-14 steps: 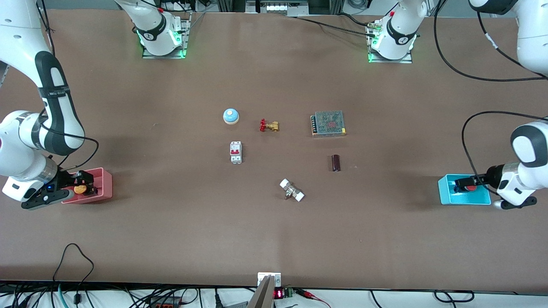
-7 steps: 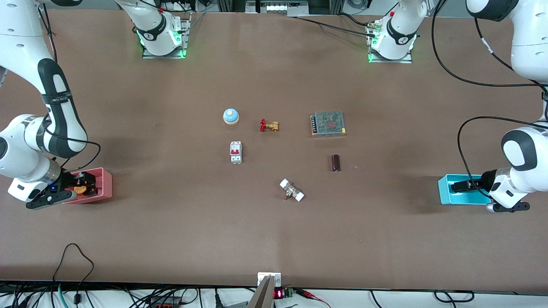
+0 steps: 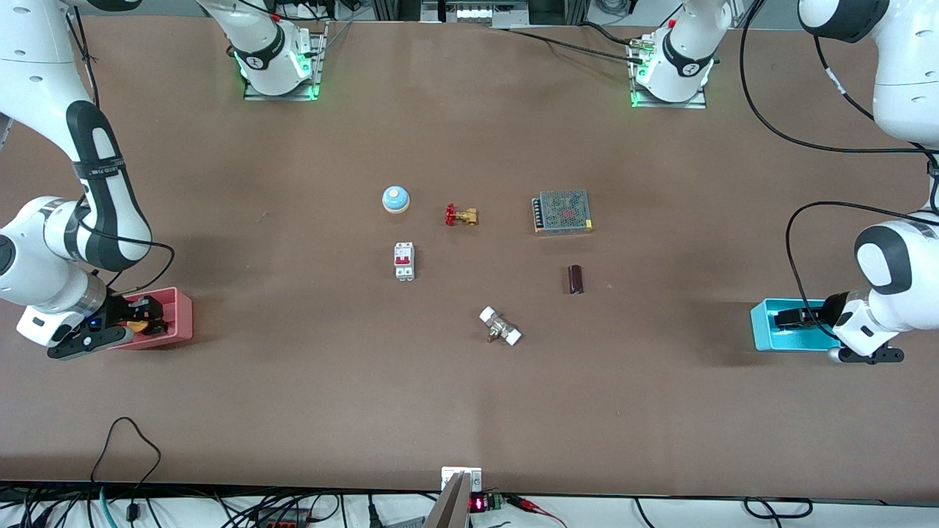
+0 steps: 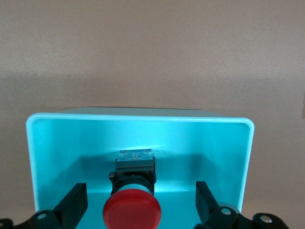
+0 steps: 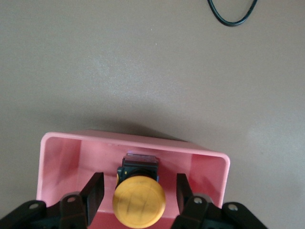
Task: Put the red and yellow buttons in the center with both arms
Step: 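Carry the yellow button toward the breaker with the right gripper while the left gripper lifts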
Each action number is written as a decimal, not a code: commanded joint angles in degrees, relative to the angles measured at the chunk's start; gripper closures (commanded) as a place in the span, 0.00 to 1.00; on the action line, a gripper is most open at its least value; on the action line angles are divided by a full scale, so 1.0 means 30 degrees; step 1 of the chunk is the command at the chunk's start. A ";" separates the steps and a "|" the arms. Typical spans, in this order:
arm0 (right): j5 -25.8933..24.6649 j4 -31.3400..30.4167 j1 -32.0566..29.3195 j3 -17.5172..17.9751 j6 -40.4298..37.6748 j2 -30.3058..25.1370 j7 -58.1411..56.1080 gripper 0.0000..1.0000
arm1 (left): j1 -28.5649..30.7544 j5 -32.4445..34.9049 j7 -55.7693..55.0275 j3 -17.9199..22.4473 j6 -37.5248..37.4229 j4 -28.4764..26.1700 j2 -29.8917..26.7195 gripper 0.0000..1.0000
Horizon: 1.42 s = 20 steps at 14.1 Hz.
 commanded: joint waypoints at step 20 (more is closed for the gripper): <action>0.0697 0.0304 -0.0220 0.2527 -0.9183 -0.5971 0.2301 0.63 | -0.0103 0.0397 0.1118 0.0000 0.0527 -0.0501 -0.0043 0.44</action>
